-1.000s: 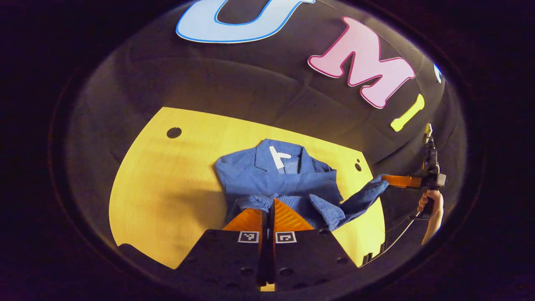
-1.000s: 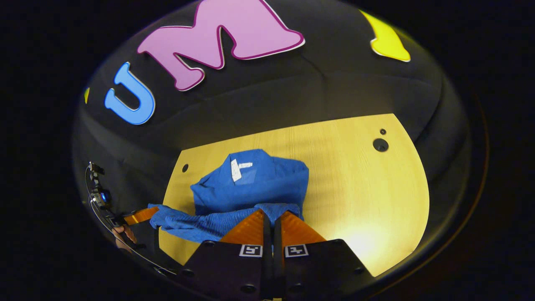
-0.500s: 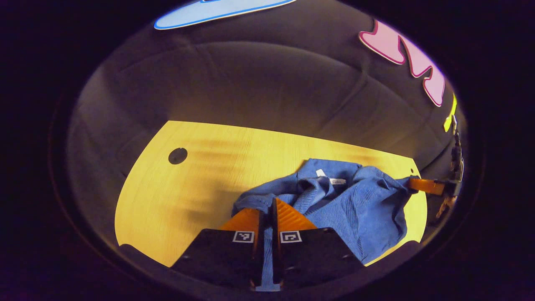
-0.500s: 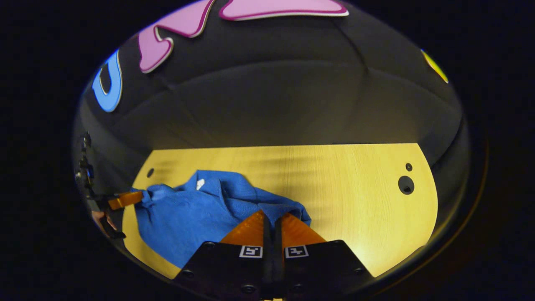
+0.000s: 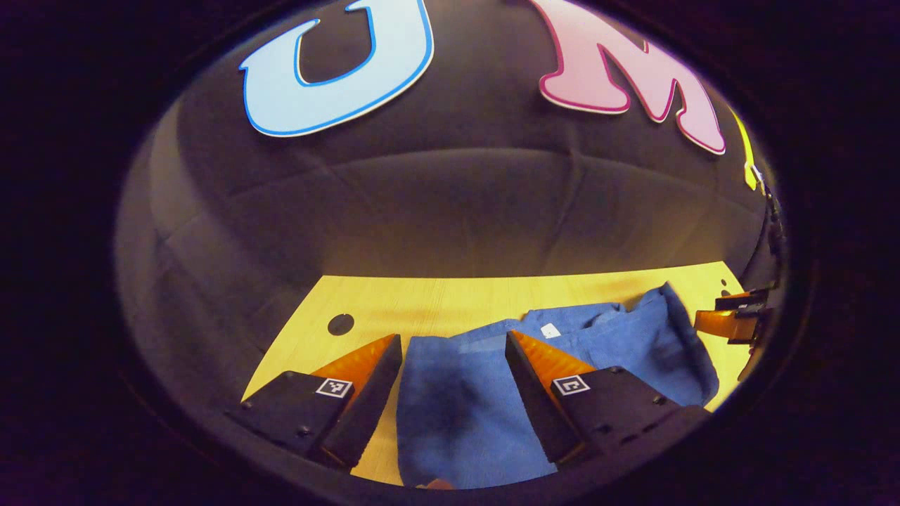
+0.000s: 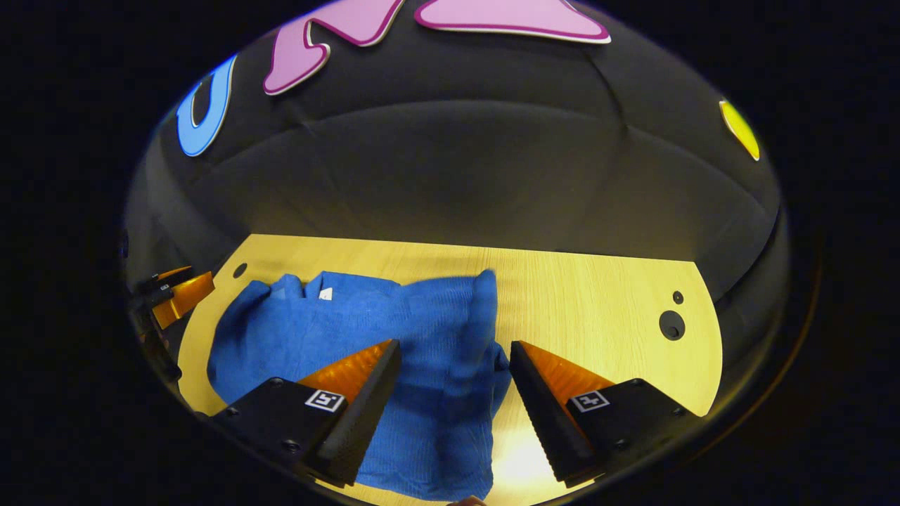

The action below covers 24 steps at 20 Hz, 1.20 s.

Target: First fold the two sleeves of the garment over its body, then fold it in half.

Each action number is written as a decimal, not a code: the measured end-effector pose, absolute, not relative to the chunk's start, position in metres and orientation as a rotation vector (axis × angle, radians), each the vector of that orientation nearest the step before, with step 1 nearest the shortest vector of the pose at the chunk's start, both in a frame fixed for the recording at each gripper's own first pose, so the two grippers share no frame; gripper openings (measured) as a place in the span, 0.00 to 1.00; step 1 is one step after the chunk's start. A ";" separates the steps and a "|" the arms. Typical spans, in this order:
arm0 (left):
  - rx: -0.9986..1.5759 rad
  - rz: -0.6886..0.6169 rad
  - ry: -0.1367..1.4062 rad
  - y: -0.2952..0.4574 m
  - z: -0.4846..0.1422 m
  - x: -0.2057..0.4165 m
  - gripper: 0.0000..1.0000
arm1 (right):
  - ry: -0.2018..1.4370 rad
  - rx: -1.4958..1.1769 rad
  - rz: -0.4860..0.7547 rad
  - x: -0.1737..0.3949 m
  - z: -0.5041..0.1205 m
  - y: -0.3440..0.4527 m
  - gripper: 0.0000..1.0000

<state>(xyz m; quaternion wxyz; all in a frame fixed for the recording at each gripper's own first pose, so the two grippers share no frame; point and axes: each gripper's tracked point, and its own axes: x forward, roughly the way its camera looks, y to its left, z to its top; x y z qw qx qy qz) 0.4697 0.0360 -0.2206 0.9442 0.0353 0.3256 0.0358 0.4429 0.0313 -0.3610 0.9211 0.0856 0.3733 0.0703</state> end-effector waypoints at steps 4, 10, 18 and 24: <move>0.049 0.033 0.567 0.025 -0.174 0.434 0.86 | 0.677 0.100 0.142 0.414 -0.321 0.021 1.00; 0.146 0.023 0.386 0.021 -0.104 0.342 0.86 | 0.486 0.046 0.172 0.326 -0.237 0.010 0.99; 0.174 -0.043 0.145 -0.015 -0.024 0.197 0.83 | 0.263 0.060 0.155 0.176 -0.124 -0.007 0.98; 0.080 -0.064 0.124 -0.024 -0.012 0.124 0.83 | 0.107 0.060 0.112 0.087 -0.045 -0.020 0.98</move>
